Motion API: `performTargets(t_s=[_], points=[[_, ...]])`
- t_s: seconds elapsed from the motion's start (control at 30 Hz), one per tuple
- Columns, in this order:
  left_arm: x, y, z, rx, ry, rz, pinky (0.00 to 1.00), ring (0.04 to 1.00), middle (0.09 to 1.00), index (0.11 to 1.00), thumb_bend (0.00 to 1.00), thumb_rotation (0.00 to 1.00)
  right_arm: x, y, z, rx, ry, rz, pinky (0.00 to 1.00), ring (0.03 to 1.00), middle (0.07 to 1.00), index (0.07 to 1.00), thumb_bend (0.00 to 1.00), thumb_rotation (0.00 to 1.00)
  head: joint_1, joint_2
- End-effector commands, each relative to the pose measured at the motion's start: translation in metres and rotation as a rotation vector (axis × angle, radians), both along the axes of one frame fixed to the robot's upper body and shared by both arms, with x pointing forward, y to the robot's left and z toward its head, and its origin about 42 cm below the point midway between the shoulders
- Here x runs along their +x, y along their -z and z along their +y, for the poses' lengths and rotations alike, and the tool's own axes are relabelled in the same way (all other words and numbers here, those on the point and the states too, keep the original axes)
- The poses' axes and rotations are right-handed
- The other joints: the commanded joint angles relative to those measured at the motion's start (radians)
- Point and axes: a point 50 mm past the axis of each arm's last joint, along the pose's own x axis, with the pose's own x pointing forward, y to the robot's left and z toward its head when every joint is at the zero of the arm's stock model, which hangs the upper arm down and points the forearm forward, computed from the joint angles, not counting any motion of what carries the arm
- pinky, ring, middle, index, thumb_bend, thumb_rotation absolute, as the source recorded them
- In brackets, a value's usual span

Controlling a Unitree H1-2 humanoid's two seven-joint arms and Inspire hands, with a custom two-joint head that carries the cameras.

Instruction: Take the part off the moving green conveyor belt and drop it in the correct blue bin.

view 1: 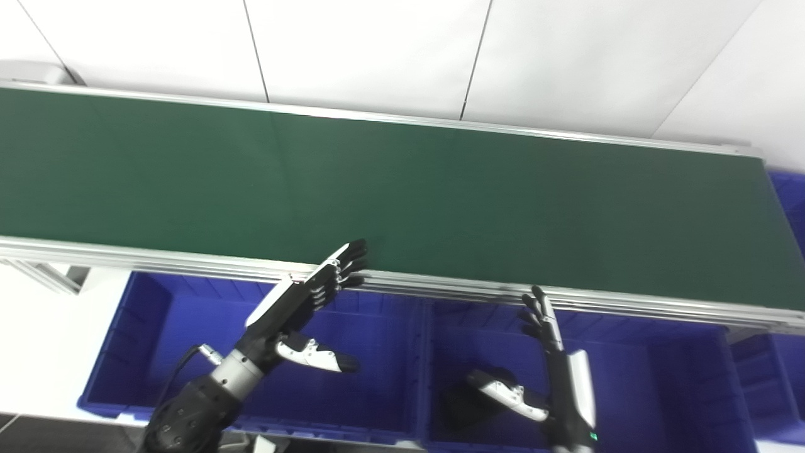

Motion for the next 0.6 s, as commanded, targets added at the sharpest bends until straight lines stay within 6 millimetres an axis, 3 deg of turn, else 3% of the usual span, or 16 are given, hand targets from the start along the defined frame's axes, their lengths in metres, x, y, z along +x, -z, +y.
performTargets(t_s=[0.0, 0.27, 0.57], points=[[0.008, -0.011, 0.002, -0.013, 0.012, -0.073, 0.88, 0.945, 0.978, 0.973, 1.00, 0.32, 0.002, -0.008, 0.002, 0.009, 0.003, -0.072, 0.80, 0.846, 0.916, 0.979, 0.94, 0.57, -0.010, 0.005], [0.012, -0.010, 0.007, 0.004, 0.043, -0.079, 0.87, 0.936, 0.973, 0.968, 1.00, 0.32, 0.002, -0.010, 0.006, 0.009, 0.017, -0.073, 0.77, 0.831, 0.903, 0.967, 0.93, 0.57, -0.005, 0.015], [-0.001, -0.012, 0.015, -0.003, 0.032, -0.051, 0.87, 0.936, 0.971, 0.972, 1.00, 0.34, 0.003, -0.014, 0.010, 0.013, -0.006, -0.083, 0.75, 0.824, 0.883, 0.963, 0.92, 0.56, 0.030, 0.021]])
